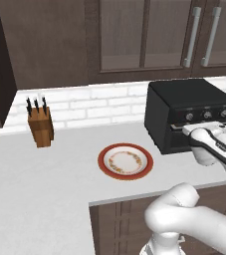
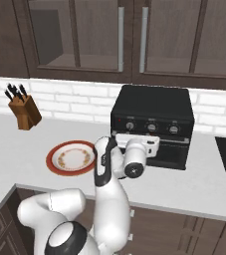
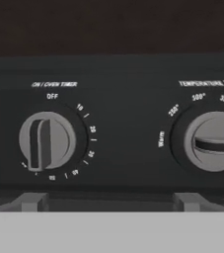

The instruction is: Pick up the kebab skewer and baguette bread, and place them inside the toaster oven. Close the toaster oven door and start by setting the timer.

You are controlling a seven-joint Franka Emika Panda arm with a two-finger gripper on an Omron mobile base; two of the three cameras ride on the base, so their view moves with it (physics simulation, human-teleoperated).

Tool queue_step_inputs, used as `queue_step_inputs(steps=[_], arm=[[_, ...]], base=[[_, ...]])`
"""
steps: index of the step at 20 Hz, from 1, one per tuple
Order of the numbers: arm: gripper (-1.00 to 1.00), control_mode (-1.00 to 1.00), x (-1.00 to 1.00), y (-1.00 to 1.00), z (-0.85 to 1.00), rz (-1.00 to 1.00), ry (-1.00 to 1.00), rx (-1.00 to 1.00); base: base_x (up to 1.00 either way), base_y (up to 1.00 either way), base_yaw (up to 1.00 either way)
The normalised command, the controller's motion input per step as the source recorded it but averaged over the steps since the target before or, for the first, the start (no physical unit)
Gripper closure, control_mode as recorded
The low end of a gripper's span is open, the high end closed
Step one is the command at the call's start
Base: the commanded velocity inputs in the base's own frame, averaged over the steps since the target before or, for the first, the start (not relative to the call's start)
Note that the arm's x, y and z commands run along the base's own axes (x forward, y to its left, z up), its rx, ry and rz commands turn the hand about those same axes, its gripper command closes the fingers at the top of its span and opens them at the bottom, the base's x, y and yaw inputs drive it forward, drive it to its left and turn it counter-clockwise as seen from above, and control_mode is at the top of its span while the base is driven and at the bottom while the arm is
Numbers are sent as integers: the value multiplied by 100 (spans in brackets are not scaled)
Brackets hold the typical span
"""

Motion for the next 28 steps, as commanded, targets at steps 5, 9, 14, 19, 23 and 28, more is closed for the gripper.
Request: queue_step_inputs(steps=[5, 9, 14, 19, 23, 28], arm=[[-100, -100, -18, 1, 0, 0, 0, 0], [-100, -100, -18, 0, 2, -1, 0, -1], [-100, -100, -18, 0, 21, 0, 0, -1], [-100, -100, -40, 0, 21, 0, 0, 0], [-100, -100, -42, 0, 16, 0, 0, 0], [-100, -100, -25, 0, 18, 0, 0, 0]], base=[[0, 0, 0], [0, 0, 0], [0, 0, 0], [0, 0, 0], [0, 0, 0], [0, 0, 0]])
